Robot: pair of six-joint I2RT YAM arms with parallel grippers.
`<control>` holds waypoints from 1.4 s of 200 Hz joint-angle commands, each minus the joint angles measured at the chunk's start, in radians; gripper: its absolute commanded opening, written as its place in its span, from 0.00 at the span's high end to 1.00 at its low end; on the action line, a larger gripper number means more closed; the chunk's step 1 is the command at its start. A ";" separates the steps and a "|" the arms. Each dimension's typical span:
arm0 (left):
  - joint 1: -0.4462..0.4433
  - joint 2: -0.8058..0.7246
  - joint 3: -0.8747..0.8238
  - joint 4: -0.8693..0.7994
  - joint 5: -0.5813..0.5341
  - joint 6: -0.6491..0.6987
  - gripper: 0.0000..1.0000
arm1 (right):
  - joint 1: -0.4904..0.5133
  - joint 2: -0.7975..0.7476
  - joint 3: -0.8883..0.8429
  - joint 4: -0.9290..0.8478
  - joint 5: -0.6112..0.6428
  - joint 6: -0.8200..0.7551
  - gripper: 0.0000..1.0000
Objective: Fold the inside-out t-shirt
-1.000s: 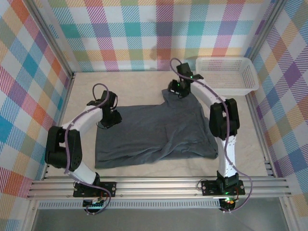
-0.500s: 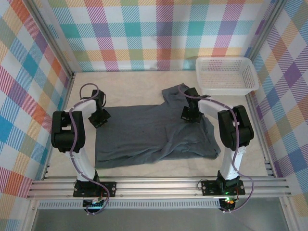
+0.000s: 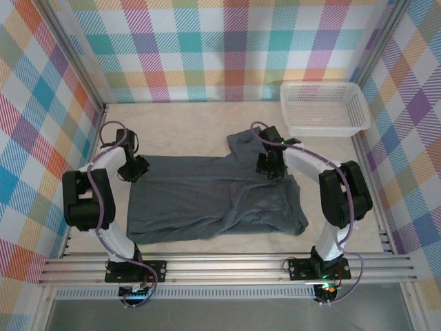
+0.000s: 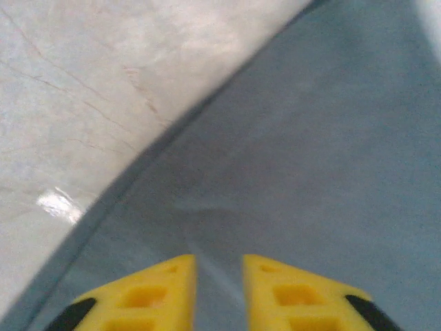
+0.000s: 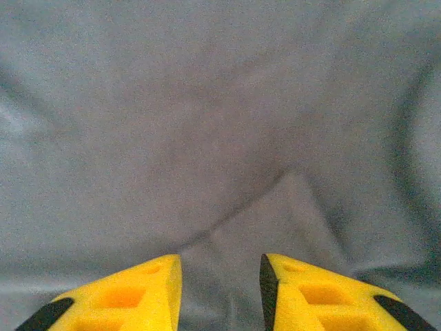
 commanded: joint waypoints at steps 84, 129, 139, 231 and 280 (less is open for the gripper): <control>-0.046 -0.235 -0.063 0.071 0.206 0.186 0.44 | -0.122 0.348 0.383 -0.040 0.238 -0.403 0.45; -0.045 -0.232 -0.064 0.068 0.191 0.190 0.43 | -0.148 0.459 0.508 -0.186 0.088 -0.330 0.53; -0.045 -0.234 -0.062 0.061 0.182 0.192 0.43 | -0.150 0.468 0.489 -0.184 0.076 -0.317 0.54; -0.042 -0.148 0.071 -0.017 0.061 0.184 0.31 | -0.154 0.391 0.493 -0.153 0.078 -0.343 0.97; -0.016 0.167 0.333 -0.088 -0.015 0.183 0.31 | -0.152 0.252 0.419 -0.078 0.004 -0.319 1.00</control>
